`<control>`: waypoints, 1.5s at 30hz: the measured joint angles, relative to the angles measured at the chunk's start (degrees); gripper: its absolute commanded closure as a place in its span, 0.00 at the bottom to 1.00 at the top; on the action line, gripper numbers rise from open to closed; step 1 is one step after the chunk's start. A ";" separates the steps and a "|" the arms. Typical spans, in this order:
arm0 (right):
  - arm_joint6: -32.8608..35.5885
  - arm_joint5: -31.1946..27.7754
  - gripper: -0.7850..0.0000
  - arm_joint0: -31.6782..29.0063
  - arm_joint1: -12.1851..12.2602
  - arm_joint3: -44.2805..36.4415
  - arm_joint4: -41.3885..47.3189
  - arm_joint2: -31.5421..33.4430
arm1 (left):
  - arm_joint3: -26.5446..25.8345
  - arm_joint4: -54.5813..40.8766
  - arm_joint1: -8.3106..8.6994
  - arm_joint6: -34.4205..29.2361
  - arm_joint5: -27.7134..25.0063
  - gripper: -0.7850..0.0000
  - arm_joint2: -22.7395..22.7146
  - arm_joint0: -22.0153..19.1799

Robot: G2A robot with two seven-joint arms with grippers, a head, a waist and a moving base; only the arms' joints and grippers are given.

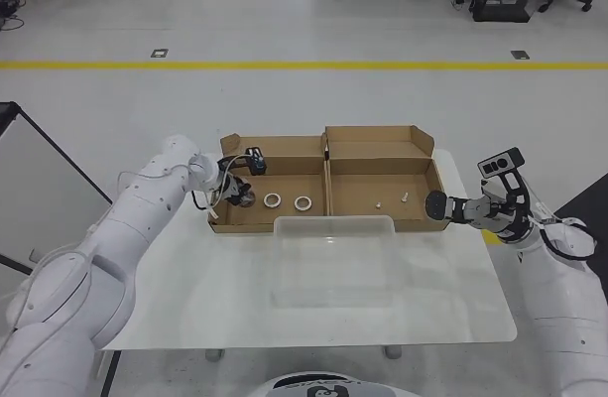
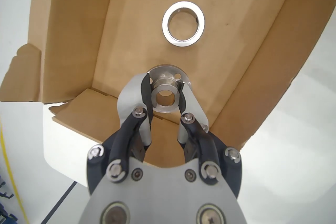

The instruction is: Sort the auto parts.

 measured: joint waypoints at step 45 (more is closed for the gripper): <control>0.00 0.00 0.00 0.00 0.00 0.00 0.00 0.00 | 15.31 -1.31 -5.99 18.21 -7.44 0.00 0.08 -8.21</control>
